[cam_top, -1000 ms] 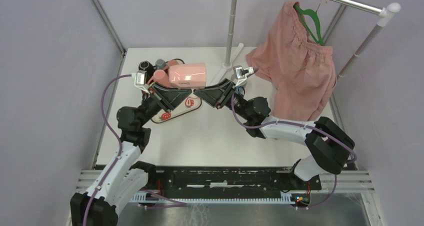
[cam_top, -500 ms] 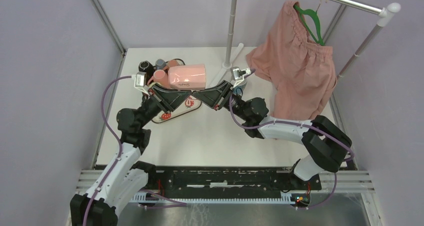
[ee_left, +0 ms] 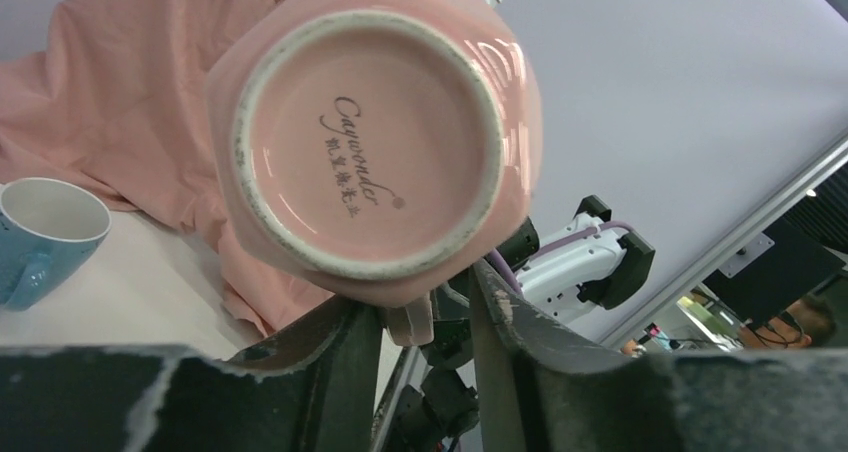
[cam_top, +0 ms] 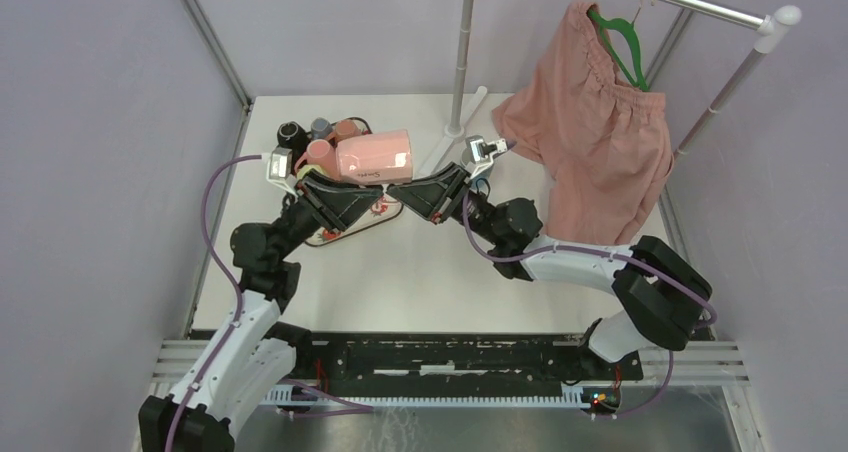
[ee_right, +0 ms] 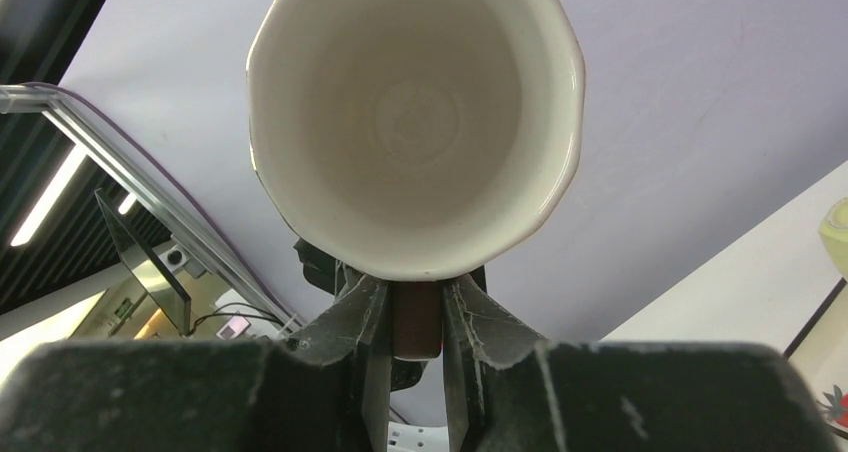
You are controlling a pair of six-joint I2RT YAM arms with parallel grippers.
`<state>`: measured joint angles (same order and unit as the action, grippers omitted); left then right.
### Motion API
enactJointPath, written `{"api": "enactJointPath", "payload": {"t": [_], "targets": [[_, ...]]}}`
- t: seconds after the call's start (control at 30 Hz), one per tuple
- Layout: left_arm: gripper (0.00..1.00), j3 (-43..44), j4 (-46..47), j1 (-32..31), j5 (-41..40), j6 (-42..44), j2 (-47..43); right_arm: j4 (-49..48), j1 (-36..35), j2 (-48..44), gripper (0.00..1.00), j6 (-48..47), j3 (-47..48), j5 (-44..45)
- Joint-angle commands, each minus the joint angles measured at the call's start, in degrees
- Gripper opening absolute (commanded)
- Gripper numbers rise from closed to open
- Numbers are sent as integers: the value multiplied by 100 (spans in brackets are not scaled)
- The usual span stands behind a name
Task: Turn the mug right side up
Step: Turn over the cup on the tray, then place the cup at the center of the board.
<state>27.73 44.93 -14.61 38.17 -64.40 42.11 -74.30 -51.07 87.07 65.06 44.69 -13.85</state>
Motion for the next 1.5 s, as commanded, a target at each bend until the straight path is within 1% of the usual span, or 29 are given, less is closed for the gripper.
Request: {"api": "enactJointPath", "payload": {"t": [0.0, 0.17, 0.3, 0.47, 0.63, 0.73, 0.83, 0.97, 1.07, 1.17, 1.27, 1.33, 1.47], "targets": [[47, 179, 386, -33, 194, 47, -112, -694, 31, -479, 0, -175, -153, 323], [55, 165, 189, -41, 237, 143, -136, -735, 42, -662, 0, -240, -297, 420], [61, 158, -202, -55, 282, 362, -216, -623, 53, -899, 0, -408, -435, 541], [67, 233, -1200, -68, 342, 890, -416, 68, 62, -1480, 0, -1020, -706, 863], [69, 298, -2472, -68, 289, 1610, -752, 810, 78, -2117, 0, -1549, -988, 1258], [69, 360, -3261, -68, 156, 2068, -923, 1503, 80, -2470, 0, -1969, -1026, 1473], [70, 476, -4121, -68, -82, 2588, -1055, 2482, 81, -2884, 0, -2417, -1032, 1757], [72, 635, -5101, -68, -694, 3116, -1076, 3821, 73, -3473, 0, -3040, -1088, 2311], [74, 668, -5457, -68, -1006, 3316, -1028, 4763, 90, -3934, 0, -3407, -1183, 2707], [76, 724, -5696, -68, -1249, 3495, -1004, 5485, 127, -4319, 0, -3659, -1289, 3068], [79, 834, -5954, -68, -1659, 3650, -996, 6105, 223, -4622, 0, -3803, -1348, 3362], [81, 935, -6129, -68, -1953, 3718, -987, 6507, 303, -4714, 0, -3898, -1328, 3556], [81, 1038, -6273, -67, -2008, 3985, -922, 7173, 530, -4636, 0, -4074, -1198, 3809]]}}
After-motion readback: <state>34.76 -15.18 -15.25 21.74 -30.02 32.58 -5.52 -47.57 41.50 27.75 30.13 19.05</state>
